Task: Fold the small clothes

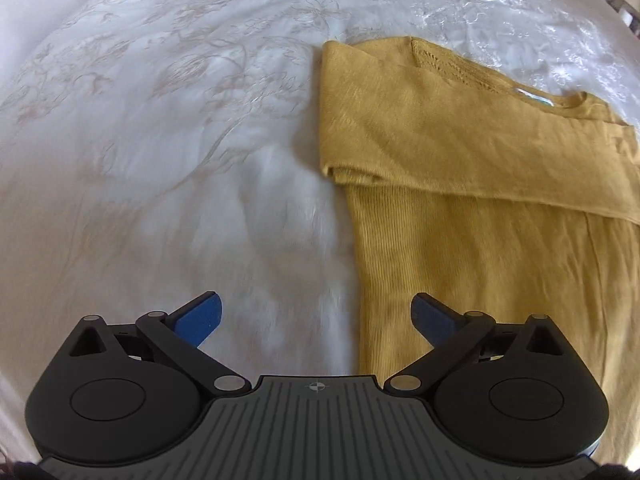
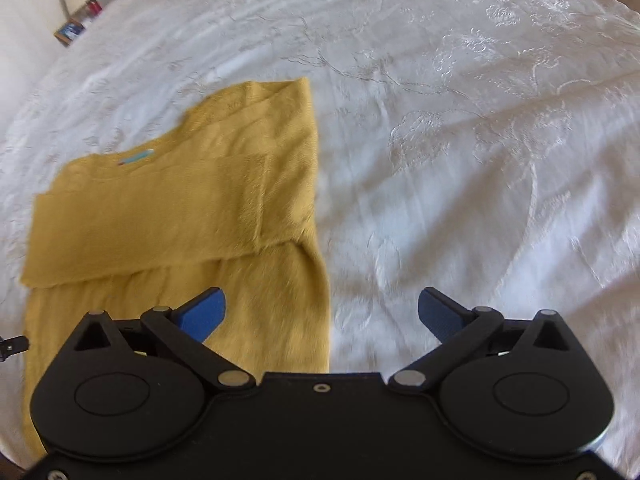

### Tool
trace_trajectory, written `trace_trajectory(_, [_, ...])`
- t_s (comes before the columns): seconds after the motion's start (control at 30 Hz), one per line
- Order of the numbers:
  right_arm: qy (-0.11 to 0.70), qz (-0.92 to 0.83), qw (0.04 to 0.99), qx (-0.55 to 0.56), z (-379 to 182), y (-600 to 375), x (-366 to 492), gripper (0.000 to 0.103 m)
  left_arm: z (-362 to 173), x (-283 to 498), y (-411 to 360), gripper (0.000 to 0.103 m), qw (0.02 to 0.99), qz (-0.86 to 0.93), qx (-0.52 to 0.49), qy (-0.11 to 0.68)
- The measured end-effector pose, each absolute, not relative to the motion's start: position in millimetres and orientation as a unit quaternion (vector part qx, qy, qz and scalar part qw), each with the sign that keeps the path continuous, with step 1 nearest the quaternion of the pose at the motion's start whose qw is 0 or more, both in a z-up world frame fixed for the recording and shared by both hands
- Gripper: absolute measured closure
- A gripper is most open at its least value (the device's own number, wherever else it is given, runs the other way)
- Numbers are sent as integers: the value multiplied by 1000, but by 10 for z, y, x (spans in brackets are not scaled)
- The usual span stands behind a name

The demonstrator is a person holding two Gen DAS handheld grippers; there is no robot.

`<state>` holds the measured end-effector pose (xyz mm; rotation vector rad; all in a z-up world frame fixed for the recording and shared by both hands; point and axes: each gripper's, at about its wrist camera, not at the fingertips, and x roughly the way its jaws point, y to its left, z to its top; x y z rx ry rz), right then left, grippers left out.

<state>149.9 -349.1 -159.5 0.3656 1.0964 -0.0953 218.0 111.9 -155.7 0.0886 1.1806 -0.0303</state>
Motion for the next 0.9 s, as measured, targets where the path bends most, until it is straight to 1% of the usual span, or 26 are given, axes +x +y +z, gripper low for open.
trace_trajectory(0.13, [519, -15, 835, 184, -1541, -3452, 1085, 1, -1497, 1763, 1120, 0, 827, -11, 36, 561])
trace_trajectory(0.43, [545, 37, 819, 176, -1690, -3324, 392, 1, -1516, 992, 1091, 0, 815, 9, 12, 579])
trace_trajectory(0.77, [536, 32, 823, 187, -1683, -3337, -49, 1, -1497, 688, 942, 0, 820, -48, 51, 568])
trace_trajectory(0.9, [530, 18, 825, 195, -1669, -3310, -208, 1, -1472, 590, 991, 0, 829, -62, 51, 554])
